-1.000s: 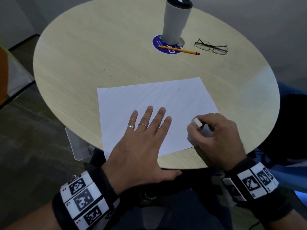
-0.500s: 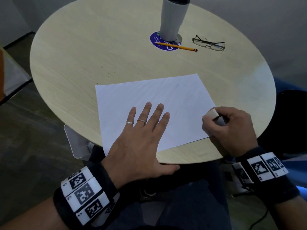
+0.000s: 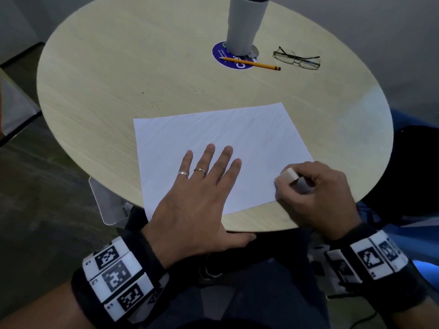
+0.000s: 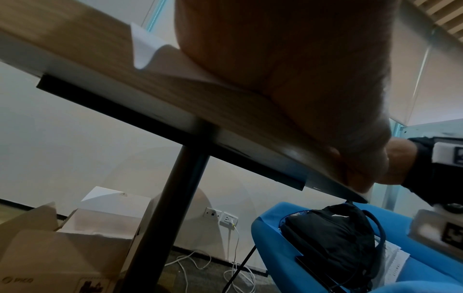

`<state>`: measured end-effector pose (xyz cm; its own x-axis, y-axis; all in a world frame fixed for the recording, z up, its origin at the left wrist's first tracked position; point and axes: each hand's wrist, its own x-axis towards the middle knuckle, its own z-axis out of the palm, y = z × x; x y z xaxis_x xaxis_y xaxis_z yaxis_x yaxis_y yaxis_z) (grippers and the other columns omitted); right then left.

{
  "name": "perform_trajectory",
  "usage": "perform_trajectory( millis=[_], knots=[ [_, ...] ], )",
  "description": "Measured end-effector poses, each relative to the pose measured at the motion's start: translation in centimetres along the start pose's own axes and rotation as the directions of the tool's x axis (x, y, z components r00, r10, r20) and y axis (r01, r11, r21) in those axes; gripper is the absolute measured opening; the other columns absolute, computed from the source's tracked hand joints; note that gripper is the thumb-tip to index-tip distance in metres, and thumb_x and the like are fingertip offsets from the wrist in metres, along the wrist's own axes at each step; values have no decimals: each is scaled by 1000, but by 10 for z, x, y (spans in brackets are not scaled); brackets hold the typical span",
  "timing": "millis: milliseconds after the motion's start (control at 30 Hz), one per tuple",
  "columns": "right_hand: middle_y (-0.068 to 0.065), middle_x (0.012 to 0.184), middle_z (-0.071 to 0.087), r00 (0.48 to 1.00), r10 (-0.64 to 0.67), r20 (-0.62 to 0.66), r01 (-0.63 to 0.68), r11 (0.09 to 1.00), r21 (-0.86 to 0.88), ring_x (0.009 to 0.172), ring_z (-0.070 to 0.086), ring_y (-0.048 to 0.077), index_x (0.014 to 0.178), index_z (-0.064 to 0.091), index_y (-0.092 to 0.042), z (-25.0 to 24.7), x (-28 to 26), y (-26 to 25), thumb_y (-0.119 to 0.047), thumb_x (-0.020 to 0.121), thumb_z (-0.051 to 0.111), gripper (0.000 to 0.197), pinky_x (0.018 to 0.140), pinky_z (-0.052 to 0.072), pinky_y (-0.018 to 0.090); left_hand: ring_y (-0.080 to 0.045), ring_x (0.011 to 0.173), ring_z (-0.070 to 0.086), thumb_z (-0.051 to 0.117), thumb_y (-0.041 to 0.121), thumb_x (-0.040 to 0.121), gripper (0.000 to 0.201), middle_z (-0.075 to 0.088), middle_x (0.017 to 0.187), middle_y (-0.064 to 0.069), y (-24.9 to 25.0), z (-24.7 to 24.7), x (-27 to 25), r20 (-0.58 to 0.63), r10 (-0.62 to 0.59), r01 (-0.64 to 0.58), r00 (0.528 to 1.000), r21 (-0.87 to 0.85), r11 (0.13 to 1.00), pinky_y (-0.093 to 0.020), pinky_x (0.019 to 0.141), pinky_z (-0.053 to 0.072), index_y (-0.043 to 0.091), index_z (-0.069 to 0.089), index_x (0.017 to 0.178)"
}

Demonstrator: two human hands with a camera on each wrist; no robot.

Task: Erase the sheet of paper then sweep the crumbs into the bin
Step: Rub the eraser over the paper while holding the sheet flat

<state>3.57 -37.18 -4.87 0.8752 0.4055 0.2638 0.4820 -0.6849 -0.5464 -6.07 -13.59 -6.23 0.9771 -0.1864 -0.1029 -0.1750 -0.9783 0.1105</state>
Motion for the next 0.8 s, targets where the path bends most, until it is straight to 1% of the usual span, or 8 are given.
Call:
perform_trajectory(
  millis=[100, 167, 300, 433, 500, 633, 733, 800],
  knots=[
    [-6, 68, 69, 996, 92, -17, -92, 996, 18, 70, 64, 22, 66, 69, -23, -14, 7, 22, -26, 86, 75, 21, 66, 55, 43, -31, 160, -17, 23, 106, 71, 134, -16, 175, -7, 1, -1, -1, 2, -4, 4, 1000, -6, 1000, -60, 127, 1, 17, 0, 169],
    [-8, 70, 70, 998, 57, -29, -58, 998, -33, 72, 64, 22, 67, 68, -24, -12, 7, 16, -27, 88, 72, 21, 67, 55, 43, -31, 160, -17, 22, 106, 71, 134, -17, 174, -7, 1, -1, -1, 1, -6, 6, 1000, -5, 1000, -60, 127, 0, 17, 0, 169],
    [-5, 69, 68, 999, -35, 19, 35, 999, -2, 71, 62, 24, 71, 69, -22, 6, -7, -12, -28, 85, 73, 16, 67, 53, 42, -31, 161, -15, 25, 105, 72, 132, -14, 175, -7, 0, -1, -1, -7, -2, 2, 1000, -4, 1000, -61, 127, 1, 17, 2, 169],
    [1, 65, 65, 995, 98, -16, -98, 995, 23, 68, 60, 27, 70, 66, -15, -11, 1, 20, -31, 86, 69, 23, 64, 54, 44, -31, 161, -15, 25, 106, 71, 133, -13, 175, -6, 1, -1, -2, -4, 0, 0, 1000, -12, 1000, -60, 127, 2, 17, 3, 169],
    [-3, 68, 68, 996, 71, -55, -72, 997, -17, 70, 62, 25, 67, 67, -22, -13, 1, 14, -31, 85, 69, 20, 66, 55, 44, -31, 161, -15, 25, 106, 71, 134, -14, 175, -6, 1, -2, -2, -15, -2, 2, 1000, -18, 1000, -60, 127, 1, 17, 3, 169],
    [-6, 71, 70, 999, -18, 39, 16, 999, 35, 73, 65, 23, 70, 69, -23, 2, -13, -16, -30, 83, 72, 15, 68, 55, 44, -32, 161, -11, 25, 105, 73, 132, -10, 176, -7, 0, -1, -2, -19, 2, -2, 1000, -11, 1000, -61, 127, 3, 16, 7, 169],
    [-1, 63, 63, 995, 98, 11, -98, 995, 28, 65, 59, 25, 70, 64, -15, -8, -5, 11, -33, 82, 70, 22, 63, 54, 45, -32, 161, -13, 25, 106, 72, 133, -12, 175, -7, 1, -1, -2, -7, 4, -4, 1000, 1, 1000, -60, 127, 2, 17, 3, 169],
    [-3, 63, 63, 994, 104, -35, -105, 994, -14, 67, 60, 25, 69, 64, -17, -15, 0, 17, -35, 82, 69, 22, 63, 55, 45, -32, 161, -14, 25, 106, 71, 134, -13, 175, -7, 1, -1, -1, -15, -2, 2, 1000, -4, 1000, -60, 127, 2, 17, 2, 169]
  ],
)
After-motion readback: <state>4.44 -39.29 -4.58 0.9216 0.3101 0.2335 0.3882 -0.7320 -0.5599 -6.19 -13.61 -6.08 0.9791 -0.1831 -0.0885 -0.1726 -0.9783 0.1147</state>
